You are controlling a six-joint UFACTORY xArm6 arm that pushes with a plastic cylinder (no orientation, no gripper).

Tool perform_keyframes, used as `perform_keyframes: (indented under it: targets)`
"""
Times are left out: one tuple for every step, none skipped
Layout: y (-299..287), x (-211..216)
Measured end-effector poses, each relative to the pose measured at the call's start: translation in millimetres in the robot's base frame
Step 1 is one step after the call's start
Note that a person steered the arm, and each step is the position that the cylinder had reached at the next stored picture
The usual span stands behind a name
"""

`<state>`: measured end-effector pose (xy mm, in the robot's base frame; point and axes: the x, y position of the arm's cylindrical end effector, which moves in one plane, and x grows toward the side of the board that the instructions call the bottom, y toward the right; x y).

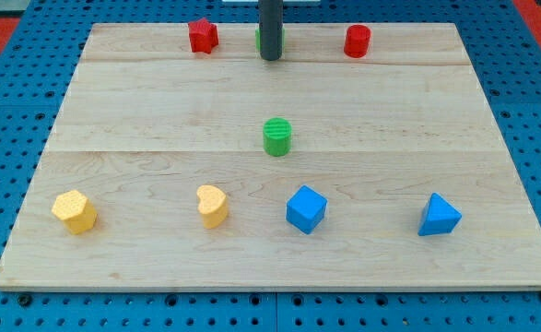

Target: Move the green circle left beside the red star

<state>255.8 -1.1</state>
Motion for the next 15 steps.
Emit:
perform_keyframes:
  targets:
    - [37, 23]
    - [121, 94]
    - [85, 150]
    - [-11, 159]
    - [-15, 199]
    - [-96, 182]
    - [-176, 171]
    - [-196, 151]
    - [-195, 113]
    - [-191, 88]
    - [-174, 102]
    - [-173, 70]
    - [-171, 45]
    - [-150, 50]
    - [-127, 45]
